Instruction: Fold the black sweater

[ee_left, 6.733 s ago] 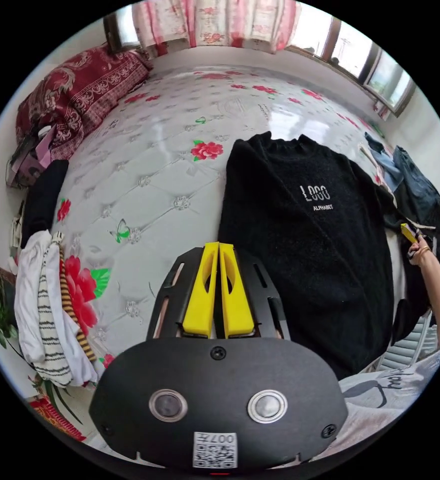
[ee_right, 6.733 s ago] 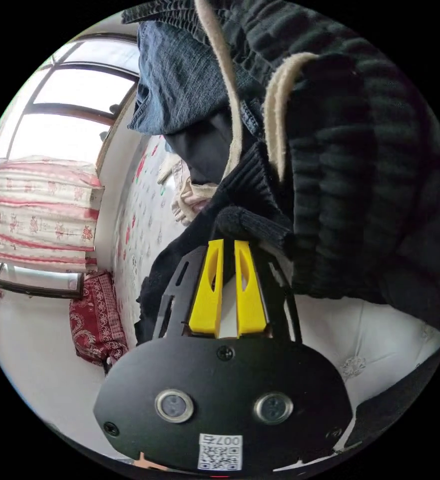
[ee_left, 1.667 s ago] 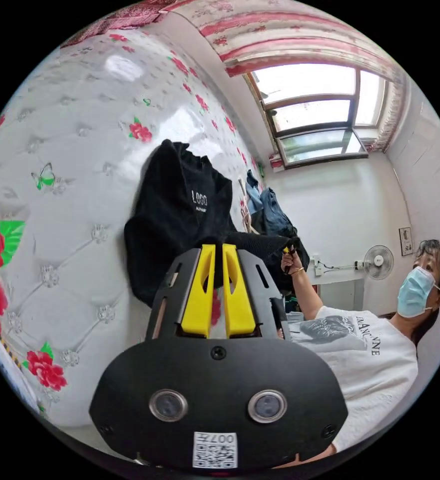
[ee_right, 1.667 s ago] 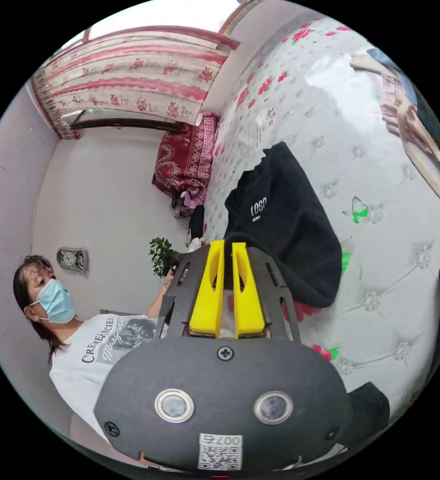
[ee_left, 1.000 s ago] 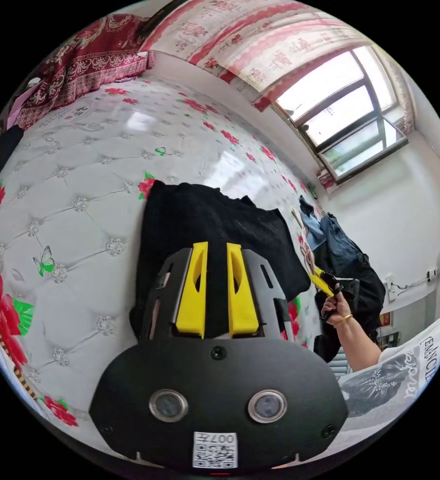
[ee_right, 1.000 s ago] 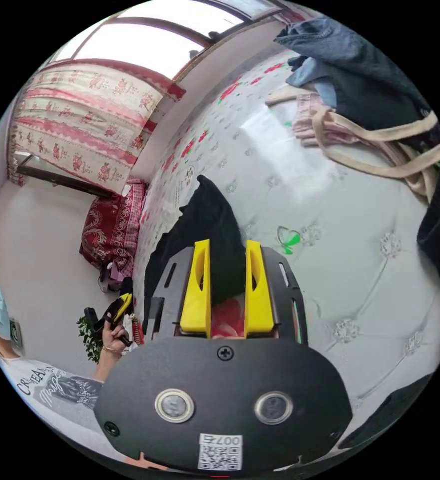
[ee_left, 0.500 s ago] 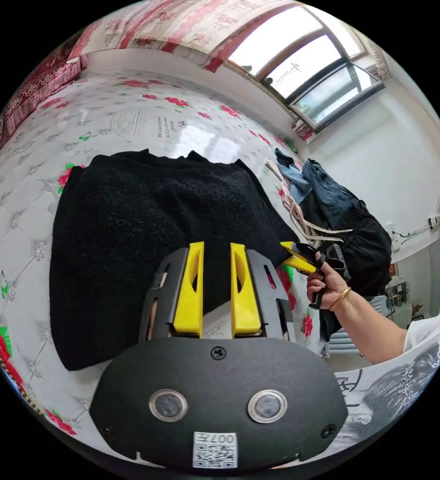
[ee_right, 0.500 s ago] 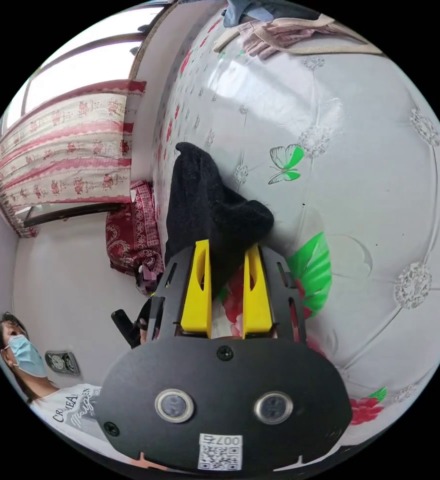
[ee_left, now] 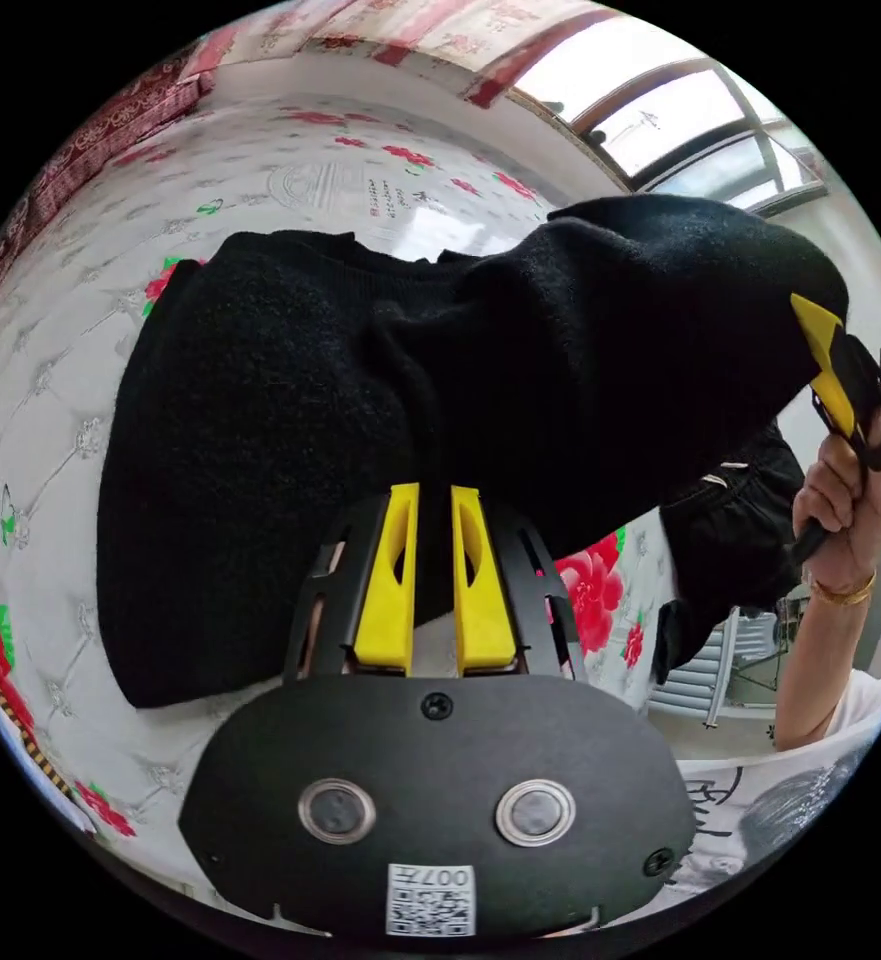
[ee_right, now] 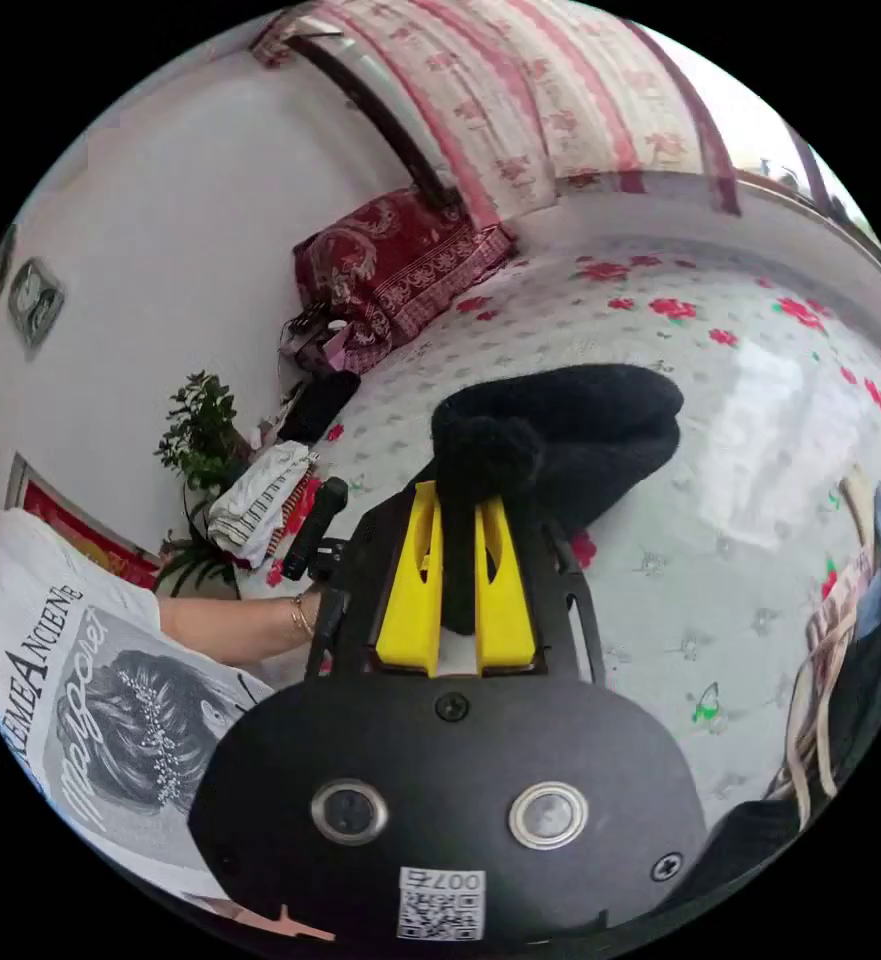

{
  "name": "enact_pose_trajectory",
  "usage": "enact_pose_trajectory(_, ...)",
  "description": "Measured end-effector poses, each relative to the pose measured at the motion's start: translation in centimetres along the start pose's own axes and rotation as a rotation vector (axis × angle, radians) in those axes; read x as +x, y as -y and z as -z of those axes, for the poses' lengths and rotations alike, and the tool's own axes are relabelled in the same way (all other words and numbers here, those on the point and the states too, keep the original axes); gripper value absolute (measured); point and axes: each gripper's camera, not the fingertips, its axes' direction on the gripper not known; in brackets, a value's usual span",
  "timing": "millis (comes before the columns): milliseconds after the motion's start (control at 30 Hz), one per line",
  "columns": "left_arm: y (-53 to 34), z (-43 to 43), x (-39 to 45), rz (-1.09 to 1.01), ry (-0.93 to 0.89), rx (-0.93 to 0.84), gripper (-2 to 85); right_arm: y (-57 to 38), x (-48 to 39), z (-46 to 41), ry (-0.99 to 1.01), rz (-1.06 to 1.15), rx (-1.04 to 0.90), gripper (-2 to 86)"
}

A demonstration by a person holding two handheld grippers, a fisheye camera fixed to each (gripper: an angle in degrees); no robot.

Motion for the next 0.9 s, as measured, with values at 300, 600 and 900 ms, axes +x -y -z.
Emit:
enact_pose_trajectory(300,-12.3,7.2,-9.9,0.248,-0.142,0.092,9.9,-3.4,-14.6,-28.9,0.12,0.338,-0.484,7.2)
enact_pose_trajectory(600,-12.4,7.7,-14.2,0.306,-0.318,0.102,13.1,-3.4,-10.7,-27.0,0.319,0.211,-0.346,9.5)
enact_pose_trajectory(900,-8.8,4.2,-14.9,0.293,-0.38,0.06,12.6,-8.0,7.5,-22.7,0.219,-0.439,-0.085,11.3)
